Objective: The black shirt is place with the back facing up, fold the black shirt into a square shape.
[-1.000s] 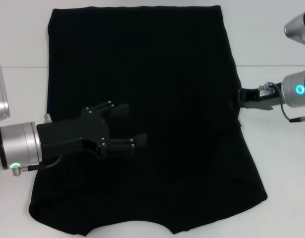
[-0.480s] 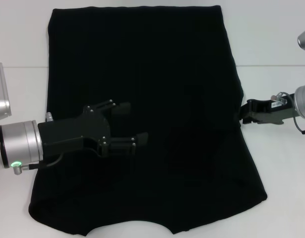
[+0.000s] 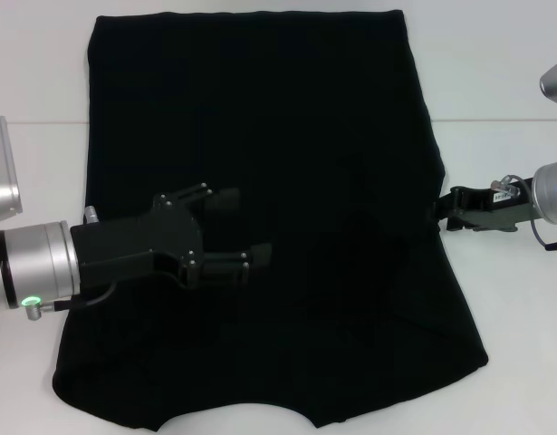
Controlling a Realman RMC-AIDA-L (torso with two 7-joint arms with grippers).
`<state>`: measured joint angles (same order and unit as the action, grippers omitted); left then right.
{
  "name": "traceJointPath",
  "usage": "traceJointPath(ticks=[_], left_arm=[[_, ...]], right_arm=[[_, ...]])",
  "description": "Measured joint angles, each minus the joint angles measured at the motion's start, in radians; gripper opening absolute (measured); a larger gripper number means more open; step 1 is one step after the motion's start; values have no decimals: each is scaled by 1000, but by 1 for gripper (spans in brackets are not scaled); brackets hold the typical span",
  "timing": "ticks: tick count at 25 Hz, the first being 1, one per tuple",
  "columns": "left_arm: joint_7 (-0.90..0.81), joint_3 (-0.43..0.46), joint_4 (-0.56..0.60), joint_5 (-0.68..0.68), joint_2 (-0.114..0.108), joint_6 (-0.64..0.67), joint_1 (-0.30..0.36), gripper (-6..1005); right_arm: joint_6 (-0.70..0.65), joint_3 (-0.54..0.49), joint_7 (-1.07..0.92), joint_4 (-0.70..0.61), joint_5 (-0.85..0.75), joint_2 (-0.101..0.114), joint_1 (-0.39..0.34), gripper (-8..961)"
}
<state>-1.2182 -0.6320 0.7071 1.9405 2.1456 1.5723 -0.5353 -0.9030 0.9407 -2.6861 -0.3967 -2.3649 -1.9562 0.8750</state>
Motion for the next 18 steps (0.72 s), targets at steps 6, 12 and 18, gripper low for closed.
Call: traceJointPath(ticks=[6, 12, 18], left_arm=[[-1, 0, 0, 0, -1, 0, 2, 936], [-1, 0, 0, 0, -1, 0, 3, 937], [-1, 0, 0, 0, -2, -5, 5, 937]], right_arm=[[46, 1, 6, 9, -1, -19, 0, 391], [62, 1, 7, 12, 1, -26, 0, 389], [59, 1, 8, 9, 1, -27, 1, 385]])
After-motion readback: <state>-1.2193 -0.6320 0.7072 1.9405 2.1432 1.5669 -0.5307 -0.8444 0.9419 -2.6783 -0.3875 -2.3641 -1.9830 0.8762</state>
